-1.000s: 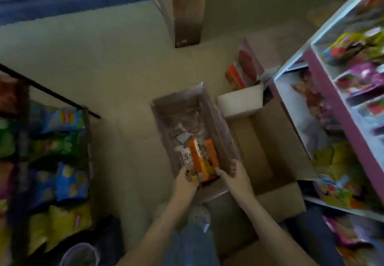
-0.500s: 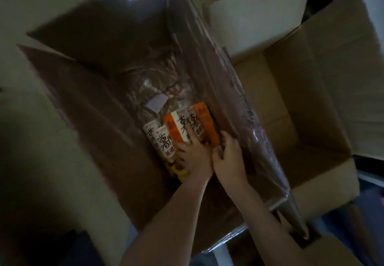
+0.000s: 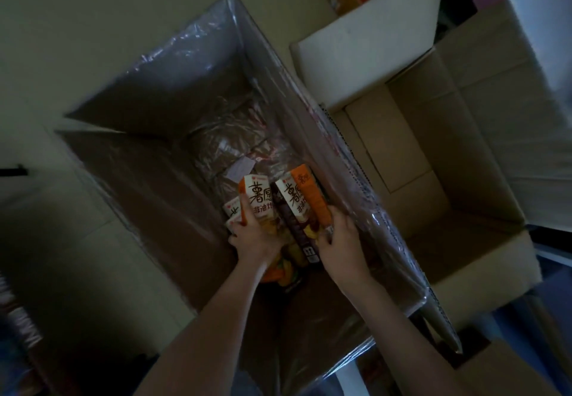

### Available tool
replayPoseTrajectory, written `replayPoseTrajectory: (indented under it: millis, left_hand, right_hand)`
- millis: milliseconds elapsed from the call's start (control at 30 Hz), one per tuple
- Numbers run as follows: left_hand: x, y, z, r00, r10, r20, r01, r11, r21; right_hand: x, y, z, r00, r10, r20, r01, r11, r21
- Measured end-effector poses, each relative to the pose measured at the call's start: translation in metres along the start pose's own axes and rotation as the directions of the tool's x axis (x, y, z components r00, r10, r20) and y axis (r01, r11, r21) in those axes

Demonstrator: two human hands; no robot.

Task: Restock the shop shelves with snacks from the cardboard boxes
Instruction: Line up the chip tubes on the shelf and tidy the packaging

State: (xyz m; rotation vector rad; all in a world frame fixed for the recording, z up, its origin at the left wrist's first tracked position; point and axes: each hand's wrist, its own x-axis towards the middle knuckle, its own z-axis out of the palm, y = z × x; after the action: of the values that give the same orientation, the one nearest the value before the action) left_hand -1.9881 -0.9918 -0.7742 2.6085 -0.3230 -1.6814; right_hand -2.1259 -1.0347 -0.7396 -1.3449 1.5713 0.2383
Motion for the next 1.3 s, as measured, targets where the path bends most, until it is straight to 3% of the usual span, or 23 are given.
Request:
replayPoseTrajectory:
  millis: [267,367,533,667,967,1067,1300]
  left_hand:
    - [-0.007,-0.011,-0.022,0.996,-0.084,0.027,0.086,0.992,-0.088]
    - [-0.008,-0.016,-0.009,0.999,-0.046,0.000,0.045,0.995,-0.092]
    - [-0.004,-0.021,-0.006,0.999,-0.041,-0.025,0.037,0.992,-0.123]
    - [-0.003,-0.023,-0.007,0.998,-0.040,-0.050,0.032,0.989,-0.144]
    - [-0.029,-0.015,-0.016,0.995,-0.013,-0.097,0.000,0.991,-0.136]
    - [-0.074,0.003,-0.040,0.991,0.062,-0.115,-0.077,0.989,-0.130]
    - [-0.234,0.044,-0.133,0.934,0.263,-0.241,-0.313,0.928,-0.201]
  right_hand:
    - [0.056,0.020,0.038,0.983,0.160,0.091,-0.147,0.980,-0.138]
    - [0.075,0.029,0.051,0.977,0.189,0.102,-0.173,0.974,-0.150]
    - [0.081,0.032,0.071,0.973,0.118,0.198,-0.050,0.947,-0.316]
    - [0.083,0.032,0.080,0.986,0.071,0.151,-0.014,0.937,-0.348]
    - [0.055,0.014,0.064,0.999,-0.019,0.029,0.026,0.970,-0.240]
    - [0.014,-0.014,0.030,0.997,-0.068,-0.042,0.060,0.984,-0.168]
    - [-0.128,-0.107,-0.097,0.930,-0.315,-0.188,0.299,0.948,-0.109]
